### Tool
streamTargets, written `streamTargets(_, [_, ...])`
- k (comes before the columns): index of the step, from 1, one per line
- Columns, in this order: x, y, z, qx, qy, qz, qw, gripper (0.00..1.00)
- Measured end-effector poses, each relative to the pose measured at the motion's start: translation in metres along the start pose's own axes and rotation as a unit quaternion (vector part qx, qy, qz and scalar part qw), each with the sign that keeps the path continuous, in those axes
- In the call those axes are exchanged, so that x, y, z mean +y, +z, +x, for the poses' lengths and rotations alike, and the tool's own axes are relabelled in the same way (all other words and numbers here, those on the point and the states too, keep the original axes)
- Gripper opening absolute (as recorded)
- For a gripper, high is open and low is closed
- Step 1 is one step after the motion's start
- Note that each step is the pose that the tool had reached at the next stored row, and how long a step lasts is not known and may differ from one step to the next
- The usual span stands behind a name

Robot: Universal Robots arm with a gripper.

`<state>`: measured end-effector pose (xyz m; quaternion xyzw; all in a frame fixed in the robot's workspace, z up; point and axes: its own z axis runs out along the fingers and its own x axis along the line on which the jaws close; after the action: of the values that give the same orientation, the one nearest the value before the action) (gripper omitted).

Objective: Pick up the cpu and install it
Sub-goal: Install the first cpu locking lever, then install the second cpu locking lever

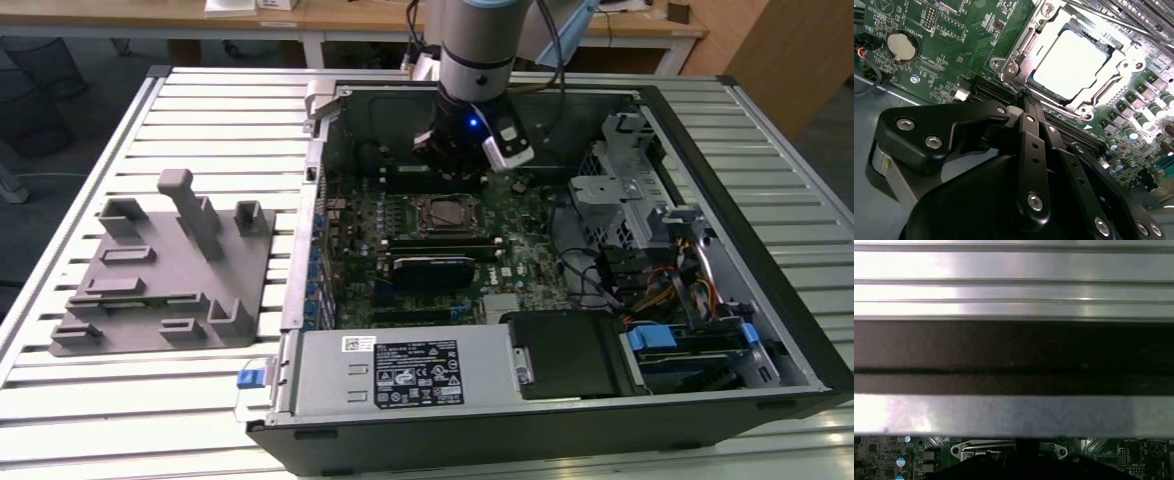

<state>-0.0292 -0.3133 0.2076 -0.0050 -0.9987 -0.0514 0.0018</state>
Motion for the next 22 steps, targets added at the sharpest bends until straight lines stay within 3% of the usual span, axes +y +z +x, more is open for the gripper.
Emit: streamTargets(22, [-0.0068, -0.0008, -0.0025, 0.0, 0.0, 0.0004, 1.0, 0.11])
